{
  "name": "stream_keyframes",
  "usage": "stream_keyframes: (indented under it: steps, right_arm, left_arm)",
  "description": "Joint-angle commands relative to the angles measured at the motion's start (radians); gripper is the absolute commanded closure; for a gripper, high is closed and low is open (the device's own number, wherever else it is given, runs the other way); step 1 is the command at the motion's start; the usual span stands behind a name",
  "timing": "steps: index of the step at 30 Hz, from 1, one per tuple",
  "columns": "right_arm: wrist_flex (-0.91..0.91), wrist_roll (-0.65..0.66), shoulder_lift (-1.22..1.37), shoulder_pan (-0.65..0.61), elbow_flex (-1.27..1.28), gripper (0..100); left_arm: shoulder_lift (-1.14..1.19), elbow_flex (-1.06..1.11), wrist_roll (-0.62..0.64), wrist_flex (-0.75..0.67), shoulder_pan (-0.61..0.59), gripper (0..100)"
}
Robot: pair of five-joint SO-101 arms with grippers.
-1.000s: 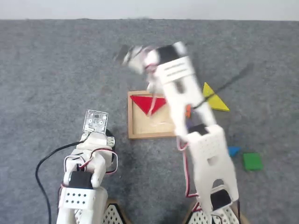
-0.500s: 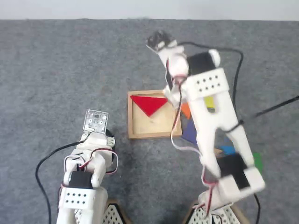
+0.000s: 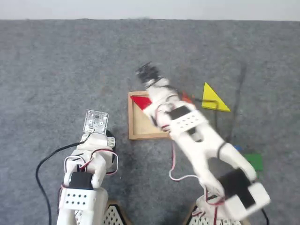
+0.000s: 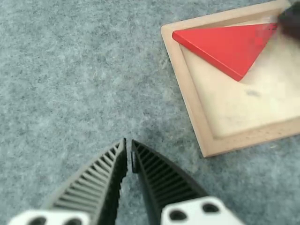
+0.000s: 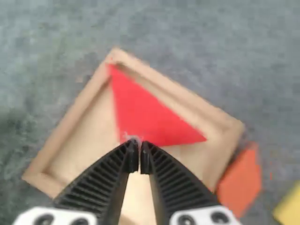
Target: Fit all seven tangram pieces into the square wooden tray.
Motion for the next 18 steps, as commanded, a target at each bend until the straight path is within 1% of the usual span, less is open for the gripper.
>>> stream_keyframes:
  steps: [1, 8, 12, 18]
  right_arm:
    - [-0.036, -0.011, 0.111, -0.07, -0.135, 97.8]
    - [-0.031, -0.012, 0.272, -0.094, -0.224, 97.8]
    - [-0.03, -0.005, 0.286, -0.084, -0.233, 97.8]
    - [-0.028, -0.003, 0.282, -0.03, -0.23, 97.8]
  left_arm:
    - [-0.012, -0.008, 0.006, 0.002, -0.005, 98]
    - [-0.012, -0.008, 0.006, 0.002, -0.005, 98]
    - [-0.012, -0.008, 0.006, 0.002, -0.005, 98]
    - [-0.012, -0.008, 0.006, 0.002, -0.005, 98]
